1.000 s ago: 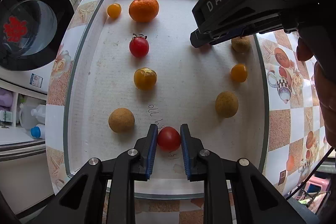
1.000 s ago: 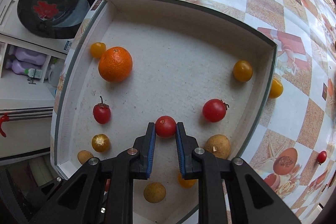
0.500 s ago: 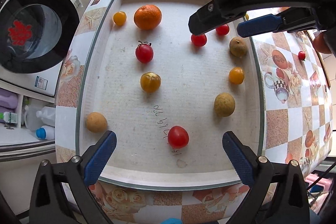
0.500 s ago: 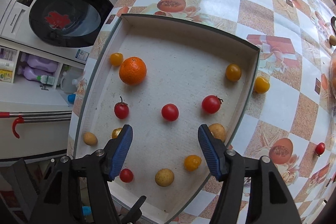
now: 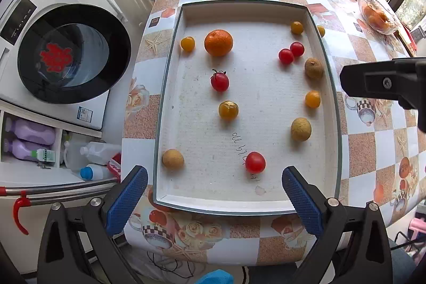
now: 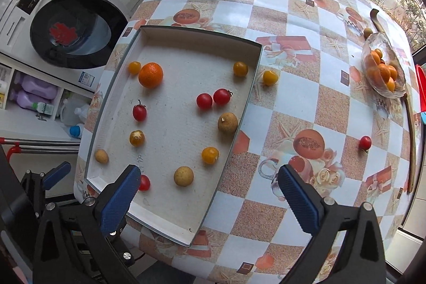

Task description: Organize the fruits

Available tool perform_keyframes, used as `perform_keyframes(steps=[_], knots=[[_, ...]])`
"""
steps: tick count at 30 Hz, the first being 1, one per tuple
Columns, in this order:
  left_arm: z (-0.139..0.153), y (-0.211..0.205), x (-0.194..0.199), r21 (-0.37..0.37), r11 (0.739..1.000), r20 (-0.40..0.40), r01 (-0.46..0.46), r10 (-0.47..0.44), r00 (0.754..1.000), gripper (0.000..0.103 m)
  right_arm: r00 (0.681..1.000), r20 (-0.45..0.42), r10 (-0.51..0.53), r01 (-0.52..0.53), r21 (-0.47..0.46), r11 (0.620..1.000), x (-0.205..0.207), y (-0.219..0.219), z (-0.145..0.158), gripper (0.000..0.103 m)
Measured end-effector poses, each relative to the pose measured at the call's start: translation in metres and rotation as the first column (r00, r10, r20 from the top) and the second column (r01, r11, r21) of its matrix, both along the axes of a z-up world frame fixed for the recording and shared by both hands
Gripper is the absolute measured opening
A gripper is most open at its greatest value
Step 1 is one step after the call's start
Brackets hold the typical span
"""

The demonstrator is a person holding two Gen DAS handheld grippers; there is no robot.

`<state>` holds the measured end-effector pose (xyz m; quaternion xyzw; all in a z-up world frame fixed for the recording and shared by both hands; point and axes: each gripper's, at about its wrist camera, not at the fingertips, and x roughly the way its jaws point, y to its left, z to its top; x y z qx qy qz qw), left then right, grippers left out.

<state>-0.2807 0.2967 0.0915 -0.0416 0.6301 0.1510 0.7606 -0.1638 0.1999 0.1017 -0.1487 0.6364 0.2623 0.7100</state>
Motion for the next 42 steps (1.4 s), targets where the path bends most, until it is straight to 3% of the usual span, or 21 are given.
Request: perform_keyframes(steps=[14,42], knots=[[0.029,0.011,-0.008,-0.027,0.999,0.010,0.018,-0.018,1.000,0.101,0.994,0.106,0.000,0.007,-0.068,0.998,-0.041,-0.017,0.042,0.103],[0.043,0.002,-0.009,-0.025,0.996,0.033,0.091,-0.090,0.995,0.101,0.991,0.134,-0.025,0.033,-0.062,0.998,-0.040,-0.010,0.054,0.103]])
